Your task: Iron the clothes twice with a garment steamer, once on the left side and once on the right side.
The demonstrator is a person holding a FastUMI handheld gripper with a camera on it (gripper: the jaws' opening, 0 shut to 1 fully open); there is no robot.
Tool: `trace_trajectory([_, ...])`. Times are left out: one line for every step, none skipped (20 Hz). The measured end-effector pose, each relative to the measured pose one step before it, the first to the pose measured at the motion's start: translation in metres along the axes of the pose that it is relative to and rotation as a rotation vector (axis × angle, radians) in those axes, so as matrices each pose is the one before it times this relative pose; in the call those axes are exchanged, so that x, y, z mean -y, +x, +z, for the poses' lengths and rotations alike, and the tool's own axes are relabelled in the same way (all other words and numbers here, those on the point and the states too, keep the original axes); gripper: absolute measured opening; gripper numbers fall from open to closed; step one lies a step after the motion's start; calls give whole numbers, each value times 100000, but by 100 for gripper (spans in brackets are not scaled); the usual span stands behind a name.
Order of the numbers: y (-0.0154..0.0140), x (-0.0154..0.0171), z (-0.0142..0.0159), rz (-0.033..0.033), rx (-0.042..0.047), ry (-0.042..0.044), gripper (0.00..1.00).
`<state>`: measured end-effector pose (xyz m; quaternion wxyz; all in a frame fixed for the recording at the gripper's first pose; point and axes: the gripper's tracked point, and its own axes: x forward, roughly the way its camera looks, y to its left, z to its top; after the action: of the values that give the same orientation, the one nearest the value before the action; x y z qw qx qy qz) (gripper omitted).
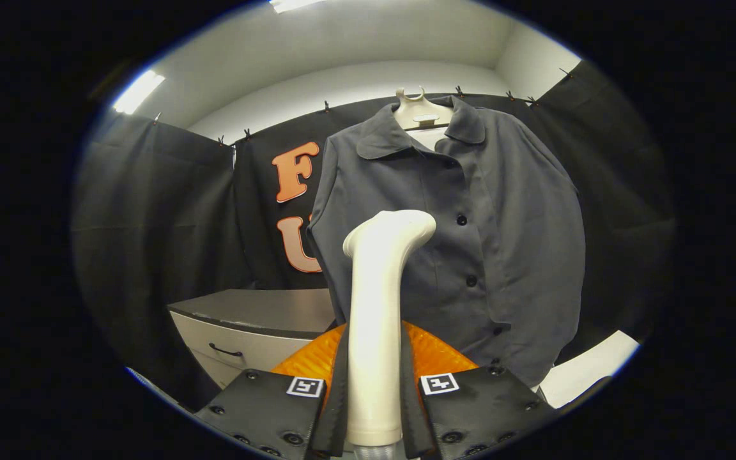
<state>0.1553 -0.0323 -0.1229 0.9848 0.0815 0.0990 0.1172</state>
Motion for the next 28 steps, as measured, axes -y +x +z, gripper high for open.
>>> trace_trajectory([-176,181,-571,-481,-1036,839,41])
trace_trajectory([-336,38,-655,-378,-1024,1024,41])
trace_trajectory([-278,101,-677,-242,-1247,796,41])
trace_trajectory([-399,176,-645,-310,-1175,593,41])
trace_trajectory([-306,217,-691,-387,-1130,246,41])
trace_trajectory([-458,237,-589,-465,-878,114,41])
trace_trajectory([-329,195,-563,-440,-732,28,41])
trace_trajectory([-174,93,-508,-426,-831,170,41])
trace_trajectory([-123,202,-608,-480,-842,320,41])
trace_trajectory([-34,183,-551,-561,-908,344,41])
trace_trajectory([-80,150,-588,-570,-910,369,41])
trace_trajectory([-29,83,-541,-484,-1012,496,41])
trace_trajectory([-107,190,-593,-475,-920,573,41])
trace_trajectory([-144,180,-470,-490,-903,525,41])
trace_trajectory([-78,228,-500,-483,-793,369,41])
trace_trajectory([-265,227,-490,-478,-667,255,41])
trace_trajectory([-125,206,-484,-430,-635,194,41])
trace_trajectory([-152,110,-352,-321,-560,394,41])
trace_trajectory([-72,135,-455,-143,-528,451,41])
trace_trajectory([-126,64,-367,-252,-610,371,41])
trace_trajectory([-137,159,-404,-288,-610,304,41])
trace_trajectory([-37,120,-309,-237,-518,198,41])
trace_trajectory([-122,151,-324,-177,-360,46,41])
trace_trajectory([19,108,-158,-198,-369,-25,41])
trace_trajectory([14,117,-168,-313,-392,129,41])
trace_trajectory([-26,200,-162,-137,-361,204,42])
trace_trajectory([-33,61,-18,-161,-207,166,41])
trace_trajectory([-127,73,-8,-219,83,-97,41])
